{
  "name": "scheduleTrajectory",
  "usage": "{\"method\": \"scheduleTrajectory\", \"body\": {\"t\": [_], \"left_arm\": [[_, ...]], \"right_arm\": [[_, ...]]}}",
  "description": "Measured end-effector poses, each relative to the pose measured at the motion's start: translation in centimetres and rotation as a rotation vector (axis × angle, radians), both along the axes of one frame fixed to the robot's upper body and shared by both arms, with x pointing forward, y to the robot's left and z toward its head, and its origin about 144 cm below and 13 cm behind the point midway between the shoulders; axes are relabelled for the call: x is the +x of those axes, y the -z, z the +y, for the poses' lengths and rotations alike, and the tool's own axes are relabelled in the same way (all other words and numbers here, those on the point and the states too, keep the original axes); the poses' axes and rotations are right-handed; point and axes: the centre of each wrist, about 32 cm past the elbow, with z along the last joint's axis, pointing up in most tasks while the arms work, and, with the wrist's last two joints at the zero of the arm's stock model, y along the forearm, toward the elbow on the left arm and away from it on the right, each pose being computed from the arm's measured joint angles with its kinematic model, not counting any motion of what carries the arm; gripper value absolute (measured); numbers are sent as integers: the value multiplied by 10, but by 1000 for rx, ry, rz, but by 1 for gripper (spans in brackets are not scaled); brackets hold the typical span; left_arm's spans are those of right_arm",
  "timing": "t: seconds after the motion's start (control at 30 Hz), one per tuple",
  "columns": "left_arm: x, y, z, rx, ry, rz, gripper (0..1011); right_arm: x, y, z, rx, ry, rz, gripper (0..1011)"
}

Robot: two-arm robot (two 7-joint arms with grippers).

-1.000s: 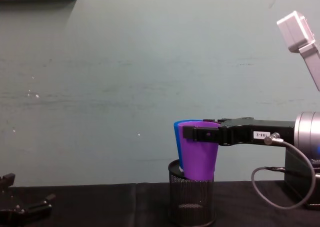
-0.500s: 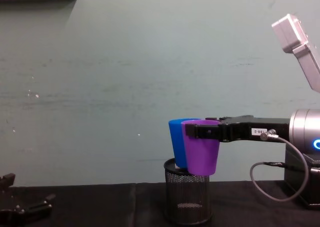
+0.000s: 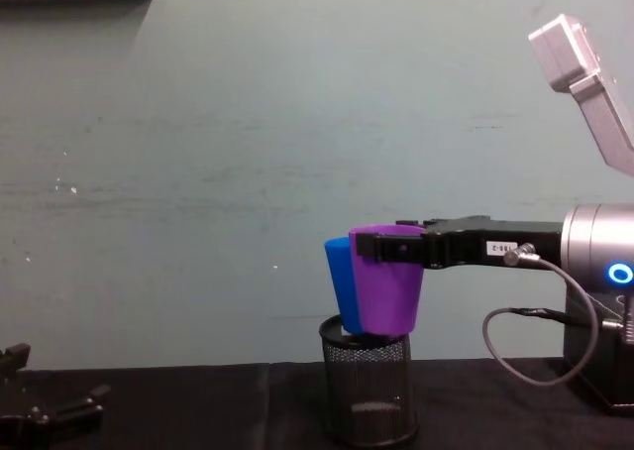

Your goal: Pick up one cup with a gripper and tap it against the other cup.

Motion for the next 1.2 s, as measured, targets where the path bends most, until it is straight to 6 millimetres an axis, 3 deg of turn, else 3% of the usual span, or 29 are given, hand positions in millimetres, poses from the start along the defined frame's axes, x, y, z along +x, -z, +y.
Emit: {"method": "scheduleTrajectory", "body": {"t": [1.2], "left_arm": [[0,0,0,0,0,0,1000]], "right_arm": [[5,-4,18,3,-73,6,728]]}}
